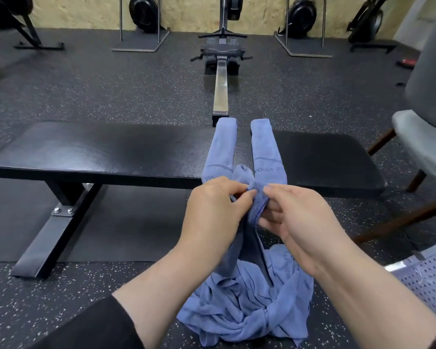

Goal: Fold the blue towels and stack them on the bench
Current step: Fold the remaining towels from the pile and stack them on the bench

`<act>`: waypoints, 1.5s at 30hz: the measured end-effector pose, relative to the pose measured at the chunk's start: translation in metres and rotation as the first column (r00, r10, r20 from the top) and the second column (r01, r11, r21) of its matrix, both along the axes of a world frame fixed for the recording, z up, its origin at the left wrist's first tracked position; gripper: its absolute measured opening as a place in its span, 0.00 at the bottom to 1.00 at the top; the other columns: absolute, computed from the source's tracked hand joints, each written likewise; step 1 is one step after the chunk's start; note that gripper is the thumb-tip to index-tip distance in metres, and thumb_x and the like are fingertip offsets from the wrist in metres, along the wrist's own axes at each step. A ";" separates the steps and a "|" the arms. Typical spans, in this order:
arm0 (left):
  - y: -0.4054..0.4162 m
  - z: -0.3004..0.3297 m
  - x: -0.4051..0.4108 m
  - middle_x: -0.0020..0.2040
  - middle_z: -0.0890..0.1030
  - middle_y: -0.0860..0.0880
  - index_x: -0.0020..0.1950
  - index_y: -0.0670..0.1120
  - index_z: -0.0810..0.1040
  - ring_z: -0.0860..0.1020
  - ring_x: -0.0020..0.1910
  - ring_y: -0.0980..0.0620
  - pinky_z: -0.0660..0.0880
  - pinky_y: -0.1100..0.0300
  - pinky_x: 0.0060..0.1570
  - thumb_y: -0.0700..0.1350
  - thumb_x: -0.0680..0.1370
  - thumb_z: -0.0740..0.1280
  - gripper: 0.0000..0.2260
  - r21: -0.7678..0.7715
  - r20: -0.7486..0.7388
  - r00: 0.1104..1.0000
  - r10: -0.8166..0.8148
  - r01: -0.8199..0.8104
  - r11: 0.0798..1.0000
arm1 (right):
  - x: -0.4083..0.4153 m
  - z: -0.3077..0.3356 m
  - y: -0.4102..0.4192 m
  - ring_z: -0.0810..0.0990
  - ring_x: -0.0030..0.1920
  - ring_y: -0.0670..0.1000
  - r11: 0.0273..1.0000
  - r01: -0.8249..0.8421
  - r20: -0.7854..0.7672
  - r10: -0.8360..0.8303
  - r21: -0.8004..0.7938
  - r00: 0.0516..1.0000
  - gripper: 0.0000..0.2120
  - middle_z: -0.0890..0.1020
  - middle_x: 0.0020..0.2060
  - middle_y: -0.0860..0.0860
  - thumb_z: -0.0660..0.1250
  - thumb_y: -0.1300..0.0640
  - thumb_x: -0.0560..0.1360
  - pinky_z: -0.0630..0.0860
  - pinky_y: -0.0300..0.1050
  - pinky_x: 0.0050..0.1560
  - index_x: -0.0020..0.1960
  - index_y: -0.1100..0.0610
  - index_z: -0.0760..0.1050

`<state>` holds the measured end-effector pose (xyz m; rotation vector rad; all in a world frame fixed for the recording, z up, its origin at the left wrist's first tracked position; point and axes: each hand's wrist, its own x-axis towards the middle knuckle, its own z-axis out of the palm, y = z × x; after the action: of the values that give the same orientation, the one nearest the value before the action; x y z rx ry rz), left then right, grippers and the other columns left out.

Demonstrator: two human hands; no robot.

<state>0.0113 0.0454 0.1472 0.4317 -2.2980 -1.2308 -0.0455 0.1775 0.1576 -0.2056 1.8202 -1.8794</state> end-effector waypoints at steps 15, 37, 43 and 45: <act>0.002 0.005 0.003 0.50 0.86 0.57 0.53 0.52 0.85 0.81 0.50 0.60 0.75 0.61 0.56 0.39 0.79 0.62 0.14 -0.019 0.170 0.949 -0.267 0.274 0.962 | -0.018 -0.006 0.006 0.70 0.38 0.53 0.980 0.072 -0.260 -0.021 0.188 0.965 0.11 0.77 0.34 0.57 0.66 0.56 0.71 0.70 0.53 0.43 0.50 0.57 0.84; -0.077 -0.011 0.015 0.61 0.75 0.60 0.51 0.55 0.82 0.76 0.59 0.56 0.73 0.51 0.61 0.67 0.77 0.60 0.19 -0.337 0.605 0.770 -0.201 0.477 0.812 | -0.026 0.006 0.024 0.65 0.24 0.44 0.871 0.013 -0.448 0.239 0.491 0.862 0.16 0.76 0.26 0.47 0.60 0.65 0.77 0.62 0.35 0.25 0.41 0.50 0.82; -0.083 0.008 0.014 0.40 0.79 0.52 0.40 0.47 0.80 0.77 0.42 0.53 0.74 0.51 0.49 0.57 0.78 0.68 0.15 -0.317 0.357 0.916 -0.182 0.302 0.899 | -0.036 0.002 0.023 0.74 0.34 0.48 0.903 0.060 -0.466 0.161 0.425 0.870 0.13 0.85 0.38 0.56 0.61 0.65 0.78 0.72 0.44 0.36 0.45 0.50 0.80; -0.083 0.013 0.013 0.37 0.79 0.49 0.39 0.46 0.81 0.76 0.39 0.53 0.73 0.53 0.46 0.52 0.77 0.72 0.11 -0.303 0.321 0.936 -0.143 0.245 0.921 | -0.036 0.001 0.021 0.74 0.36 0.56 0.915 0.035 -0.474 0.175 0.402 0.863 0.12 0.83 0.40 0.61 0.61 0.63 0.78 0.78 0.59 0.44 0.48 0.47 0.77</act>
<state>0.0243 -0.0373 0.1605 0.2766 -2.8034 -0.8702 -0.0817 0.1987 0.1587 -0.6591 2.4608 -1.4357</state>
